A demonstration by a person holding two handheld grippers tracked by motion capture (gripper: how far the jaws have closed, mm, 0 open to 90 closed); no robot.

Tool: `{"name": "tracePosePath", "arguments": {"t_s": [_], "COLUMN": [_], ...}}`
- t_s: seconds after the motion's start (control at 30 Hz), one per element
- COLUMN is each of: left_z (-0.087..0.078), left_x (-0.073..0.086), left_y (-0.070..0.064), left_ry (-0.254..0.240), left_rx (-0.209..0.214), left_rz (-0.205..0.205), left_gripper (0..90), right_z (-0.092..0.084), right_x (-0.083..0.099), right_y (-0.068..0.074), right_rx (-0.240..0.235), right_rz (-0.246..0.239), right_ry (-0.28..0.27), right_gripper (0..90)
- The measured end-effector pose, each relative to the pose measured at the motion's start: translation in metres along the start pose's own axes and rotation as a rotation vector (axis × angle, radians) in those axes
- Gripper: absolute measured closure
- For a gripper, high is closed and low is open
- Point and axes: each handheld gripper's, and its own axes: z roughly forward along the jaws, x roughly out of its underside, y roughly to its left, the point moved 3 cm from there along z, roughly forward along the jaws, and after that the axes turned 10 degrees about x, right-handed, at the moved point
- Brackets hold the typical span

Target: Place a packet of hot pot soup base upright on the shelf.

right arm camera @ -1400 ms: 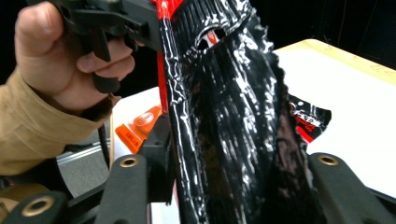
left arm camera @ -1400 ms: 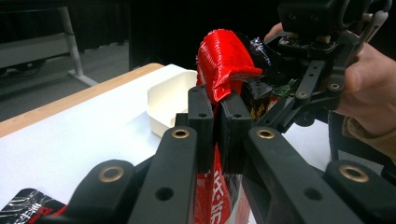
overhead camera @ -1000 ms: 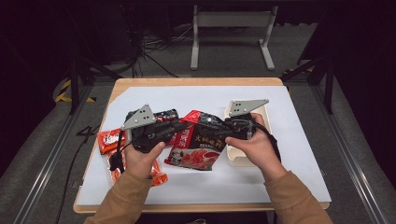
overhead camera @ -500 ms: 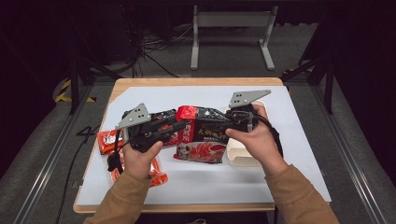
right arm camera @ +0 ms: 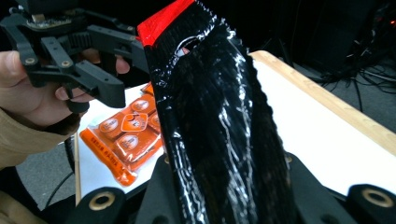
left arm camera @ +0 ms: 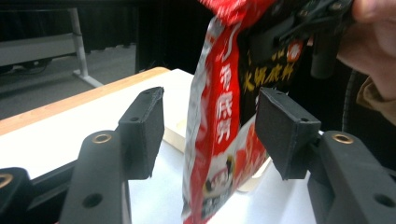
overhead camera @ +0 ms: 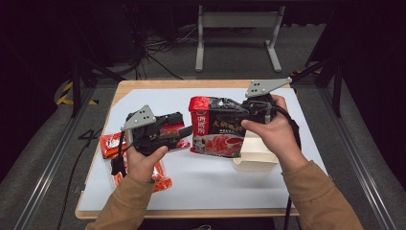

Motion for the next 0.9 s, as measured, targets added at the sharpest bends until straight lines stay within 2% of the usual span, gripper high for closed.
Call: {"name": "tracePosePath", "arguments": {"t_s": [0.2, 0.37, 0.43, 0.6, 0.73, 0.9], "left_z": [0.003, 0.004, 0.005, 0.006, 0.006, 0.005], "left_x": [0.003, 0.006, 0.007, 0.011, 0.012, 0.013], "left_y": [0.007, 0.012, 0.013, 0.018, 0.020, 0.023], "left_ry": [0.023, 0.041, 0.045, 0.054, 0.051, 0.053], "left_rx": [0.005, -0.005, -0.009, -0.013, -0.008, -0.012], "left_rz": [-0.031, -0.040, -0.043, -0.057, -0.062, -0.069], "left_gripper": [38.3, 36.6, 36.4, 36.1, 35.0, 34.9], "right_z": [-0.008, -0.012, -0.013, -0.017, -0.019, -0.017], "right_x": [-0.006, -0.010, -0.011, -0.013, -0.014, -0.013], "right_y": [-0.014, -0.026, -0.028, -0.047, -0.063, -0.072], "right_rx": [0.033, 0.064, 0.068, 0.099, 0.118, 0.135], "right_rz": [-0.017, -0.040, -0.038, -0.031, -0.048, -0.092], "right_ry": [0.001, 0.012, 0.011, 0.001, 0.002, 0.006], "right_gripper": [77.0, 76.8, 76.8, 76.7, 76.7, 76.6]}}
